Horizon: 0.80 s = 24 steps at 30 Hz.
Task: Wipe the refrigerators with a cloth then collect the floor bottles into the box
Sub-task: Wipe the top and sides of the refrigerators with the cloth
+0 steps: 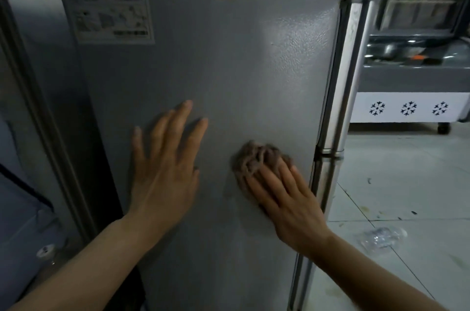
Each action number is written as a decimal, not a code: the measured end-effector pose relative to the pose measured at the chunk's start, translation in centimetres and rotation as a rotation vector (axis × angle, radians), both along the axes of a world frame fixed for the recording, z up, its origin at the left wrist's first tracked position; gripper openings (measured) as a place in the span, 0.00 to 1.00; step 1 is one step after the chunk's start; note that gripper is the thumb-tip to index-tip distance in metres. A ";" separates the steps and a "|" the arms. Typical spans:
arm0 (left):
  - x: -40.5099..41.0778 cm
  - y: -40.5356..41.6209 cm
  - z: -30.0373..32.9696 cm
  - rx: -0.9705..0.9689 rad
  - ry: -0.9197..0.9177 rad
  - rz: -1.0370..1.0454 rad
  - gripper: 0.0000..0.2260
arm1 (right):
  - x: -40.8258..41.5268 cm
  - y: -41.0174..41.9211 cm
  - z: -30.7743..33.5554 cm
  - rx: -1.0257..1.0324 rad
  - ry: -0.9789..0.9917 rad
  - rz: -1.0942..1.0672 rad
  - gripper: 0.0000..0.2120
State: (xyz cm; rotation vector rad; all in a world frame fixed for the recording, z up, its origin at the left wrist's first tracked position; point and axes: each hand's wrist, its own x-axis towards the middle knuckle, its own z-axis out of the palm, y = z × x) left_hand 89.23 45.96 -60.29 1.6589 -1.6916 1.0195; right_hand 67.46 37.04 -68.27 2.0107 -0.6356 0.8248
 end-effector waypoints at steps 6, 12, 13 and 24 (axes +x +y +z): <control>4.6 1.7 -0.8 0.006 0.209 0.124 0.44 | 5.1 -1.0 10.3 -0.054 -0.418 0.098 0.29; 5.1 1.8 -1.0 -0.016 0.162 0.084 0.45 | 8.1 0.3 3.9 0.007 -0.081 0.183 0.24; 5.3 1.9 -1.0 -0.015 0.151 0.079 0.45 | 7.8 0.5 2.5 0.010 0.051 0.173 0.23; 8.9 3.7 -2.6 0.093 0.294 -0.069 0.48 | 11.9 0.5 11.1 -0.108 -0.330 0.114 0.25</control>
